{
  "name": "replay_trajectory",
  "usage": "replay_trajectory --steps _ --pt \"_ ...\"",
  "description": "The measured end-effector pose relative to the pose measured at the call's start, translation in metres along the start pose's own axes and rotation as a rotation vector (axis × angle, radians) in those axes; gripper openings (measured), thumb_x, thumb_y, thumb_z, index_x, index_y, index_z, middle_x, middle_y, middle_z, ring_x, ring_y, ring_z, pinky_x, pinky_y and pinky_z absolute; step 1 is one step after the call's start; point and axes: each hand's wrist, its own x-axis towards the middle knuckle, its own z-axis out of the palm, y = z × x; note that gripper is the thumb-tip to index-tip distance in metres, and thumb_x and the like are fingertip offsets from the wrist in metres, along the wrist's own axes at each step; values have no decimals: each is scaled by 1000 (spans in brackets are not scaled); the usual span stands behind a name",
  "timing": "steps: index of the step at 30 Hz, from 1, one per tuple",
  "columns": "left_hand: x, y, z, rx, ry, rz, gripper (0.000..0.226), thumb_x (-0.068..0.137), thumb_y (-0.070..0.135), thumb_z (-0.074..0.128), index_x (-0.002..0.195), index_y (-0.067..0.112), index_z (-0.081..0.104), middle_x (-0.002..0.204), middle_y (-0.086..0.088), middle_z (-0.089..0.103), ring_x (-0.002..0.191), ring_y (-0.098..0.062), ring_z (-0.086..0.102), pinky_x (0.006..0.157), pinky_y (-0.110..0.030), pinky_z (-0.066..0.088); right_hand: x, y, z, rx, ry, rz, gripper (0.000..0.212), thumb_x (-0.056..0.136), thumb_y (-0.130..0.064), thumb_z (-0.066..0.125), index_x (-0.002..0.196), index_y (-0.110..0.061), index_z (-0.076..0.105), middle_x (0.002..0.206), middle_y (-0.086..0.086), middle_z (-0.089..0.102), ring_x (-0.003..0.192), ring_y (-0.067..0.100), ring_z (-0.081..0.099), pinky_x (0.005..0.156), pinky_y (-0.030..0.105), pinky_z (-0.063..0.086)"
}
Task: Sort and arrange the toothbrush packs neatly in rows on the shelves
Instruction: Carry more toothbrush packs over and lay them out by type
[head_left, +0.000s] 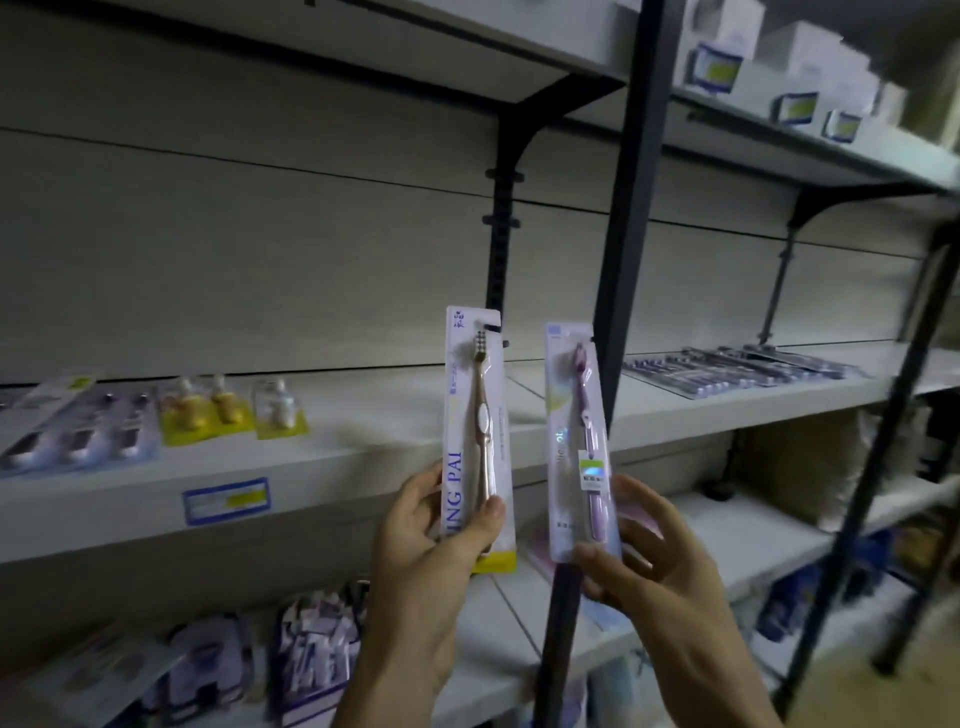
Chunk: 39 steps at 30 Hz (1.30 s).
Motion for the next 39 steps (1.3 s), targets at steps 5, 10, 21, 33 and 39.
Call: replay_trajectory --steps 5,10,21,33,39 --pt "-12 -20 57 43 -117 -18 32 76 -1 73 98 21 65 91 1 74 83 -18 70 72 -35 53 3 -7 -64 24 61 50 60 70 7 72 116 -29 58 94 10 72 84 30 70 61 40 57" --pt "-11 -42 107 70 -249 -36 35 76 -2 71 102 19 64 94 1 74 79 -13 69 69 -33 50 17 1 -117 66 148 77 62 66 7 74 115 -30 60 98 13 70 86 33 68 65 44 55" --pt "49 -104 225 20 -234 -73 36 74 -1 74 104 16 64 91 -2 74 79 -14 70 65 -25 53 117 11 -208 11 200 61 62 74 1 74 124 -28 52 90 3 74 79 21 71 62 34 54" --pt "140 -125 288 26 -49 -6 31 77 6 72 105 19 65 87 -2 73 69 -13 67 61 -31 54 249 20 -236 -72 58 15 48 80 1 69 117 -24 55 72 -4 73 65 8 69 46 15 48" --pt "167 -128 297 67 45 44 29 77 6 71 104 16 66 74 5 71 57 -2 63 52 -22 50 309 34 -227 -293 -20 -52 53 79 -13 75 128 -20 57 94 2 72 84 15 69 72 29 54"
